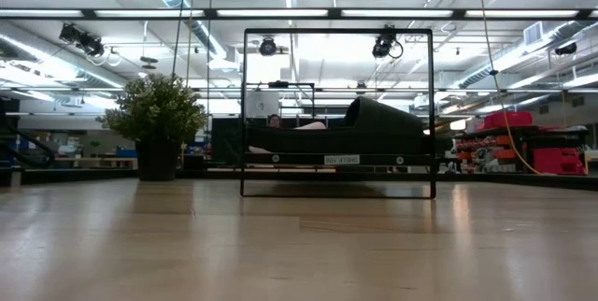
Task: Pick and place slides into the shelf
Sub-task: Put the pink slipper on the shelf
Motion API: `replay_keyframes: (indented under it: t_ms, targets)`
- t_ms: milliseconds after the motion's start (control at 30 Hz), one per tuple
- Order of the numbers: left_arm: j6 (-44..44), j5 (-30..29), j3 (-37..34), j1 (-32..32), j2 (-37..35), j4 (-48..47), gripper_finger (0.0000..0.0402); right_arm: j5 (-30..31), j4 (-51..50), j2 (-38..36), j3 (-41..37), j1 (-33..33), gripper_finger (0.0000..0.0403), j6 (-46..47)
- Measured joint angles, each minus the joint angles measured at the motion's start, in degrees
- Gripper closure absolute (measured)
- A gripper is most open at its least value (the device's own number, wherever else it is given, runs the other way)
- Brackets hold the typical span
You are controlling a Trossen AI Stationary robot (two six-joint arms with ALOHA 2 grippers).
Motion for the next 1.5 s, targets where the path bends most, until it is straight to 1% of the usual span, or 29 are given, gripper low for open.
replay_keyframes:
  t_ms: [100,167,300,500,667,767,867,967,1067,1133,1233,1267,1300,1400,1433,1500]
  targets:
    - [1.62,-0.11,0.0,-1.05,1.38,0.93,0.0294,0.0,-0.02,0.0,0.0,0.0,0.0199,-0.15]
    - [1.13,-1.02,0.0,-1.73,2.3,0.79,0.0294,0.0,-0.04,0.0,0.0,0.0,0.0199,-0.2]
    - [-3.79,-4.45,0.0,-3.19,2.84,1.29,0.0294,0.02,-0.28,0.0,0.0,0.0,0.0199,-0.22]
    - [-10.19,-5.75,0.0,-5.24,2.82,4.04,0.0294,0.02,-0.28,0.0,0.0,0.0,0.0199,-0.52]
    - [-17.51,-7.98,0.0,-6.92,2.82,4.36,0.0294,0.02,-0.28,0.0,0.0,0.0,0.0199,-0.53]
    - [-20.66,-12.75,0.0,-7.87,2.81,4.36,0.0294,0.02,-0.28,0.0,0.0,0.0,0.0199,-0.55]
    - [-24.38,-19.35,0.02,-8.15,2.8,4.96,0.0294,0.02,-0.28,0.0,0.0,0.0,0.0199,-0.52]
    - [-24.76,-24.86,0.0,-7.41,2.82,6.63,0.0295,0.02,-0.28,0.0,0.0,0.0,0.0199,-0.52]
    - [-25.43,-28.07,0.0,-6.17,2.82,7.65,0.0298,0.01,-0.28,0.0,0.0,0.0,0.0199,-0.52]
    - [-25.54,-28.8,0.0,-4.93,2.82,7.72,0.0302,0.02,-0.26,0.0,0.0,0.0,0.0199,-0.52]
    - [-22.89,-28.47,0.0,-2.79,2.82,7.71,0.0302,0.02,-0.26,0.0,0.0,0.0,0.0199,-0.52]
    - [-20.74,-26.79,0.0,-2.02,2.82,7.71,0.0301,0.0,-0.26,0.0,0.0,0.0,0.0199,-0.52]
    - [-17.71,-24.26,0.0,-1.17,2.82,7.68,0.0298,0.0,-0.26,0.0,0.0,0.0,0.0199,-0.52]
    - [-7.94,-13.0,0.0,1.18,2.82,7.56,0.0288,-0.04,-0.26,0.0,0.0,0.0,0.0199,-0.52]
    - [-5.39,-10.07,0.0,1.81,2.82,7.56,0.0284,-0.16,-0.26,0.0,0.0,0.0,0.0199,-0.54]
    - [-1.77,-6.77,0.0,2.62,2.82,8.13,0.0272,-0.28,-0.26,0.0,-0.02,0.0,0.0199,-1.05]
